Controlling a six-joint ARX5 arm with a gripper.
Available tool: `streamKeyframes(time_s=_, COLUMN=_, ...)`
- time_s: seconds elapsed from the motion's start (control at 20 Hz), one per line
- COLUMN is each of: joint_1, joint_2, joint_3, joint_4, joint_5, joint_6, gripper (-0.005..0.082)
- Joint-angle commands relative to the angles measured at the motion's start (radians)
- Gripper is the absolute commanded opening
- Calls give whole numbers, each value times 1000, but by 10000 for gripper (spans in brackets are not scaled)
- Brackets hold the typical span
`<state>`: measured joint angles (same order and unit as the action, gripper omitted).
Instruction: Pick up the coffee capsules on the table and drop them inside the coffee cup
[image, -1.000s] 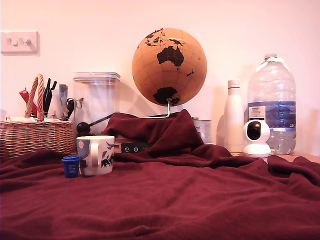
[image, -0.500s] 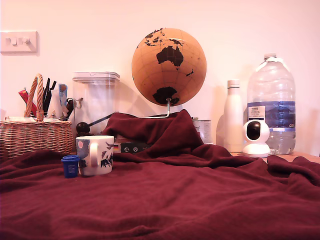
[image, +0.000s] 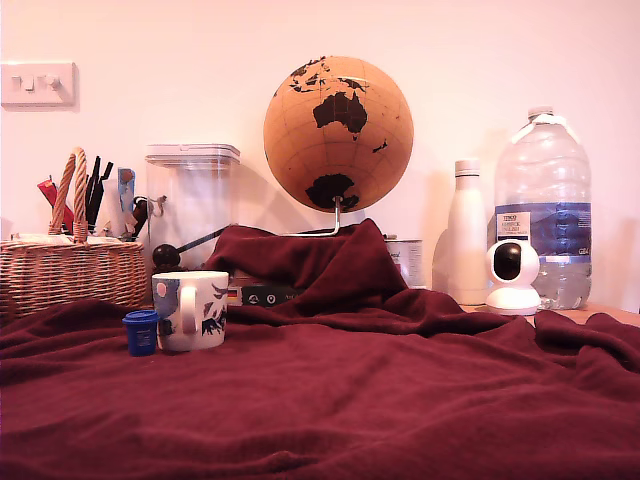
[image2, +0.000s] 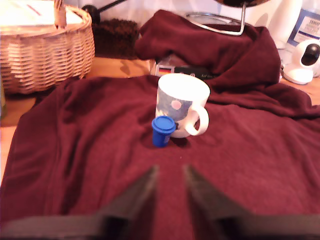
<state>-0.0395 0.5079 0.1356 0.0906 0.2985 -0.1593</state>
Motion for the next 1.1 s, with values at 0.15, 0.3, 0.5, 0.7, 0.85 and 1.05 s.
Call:
streamKeyframes(time_s=0.15, joint_1=-7, joint_2=71, joint_3=6, joint_4=69, joint_5=8, joint_6=85, gripper=625)
streamKeyframes(time_s=0.3, joint_1=-7, joint_2=118, joint_3=6, joint_4=125, joint_5=10, joint_6=101, gripper=625)
streamKeyframes(time_s=0.5, joint_1=-7, joint_2=180, joint_3=1, joint_4=208, joint_5=32, joint_6=121, gripper=625)
streamKeyframes(time_s=0.7, joint_1=-7, joint_2=254, joint_3=0, joint_4=290, joint_5=58, joint_6=146, gripper=624)
streamKeyframes(time_s=0.85, joint_1=-7, joint_2=323, joint_3=0, joint_4=372, joint_5=83, joint_6=168, gripper=624)
streamKeyframes(time_s=1.05, joint_1=-7, joint_2=452, joint_3=-1, joint_4=502, joint_5=106, joint_6=168, gripper=624)
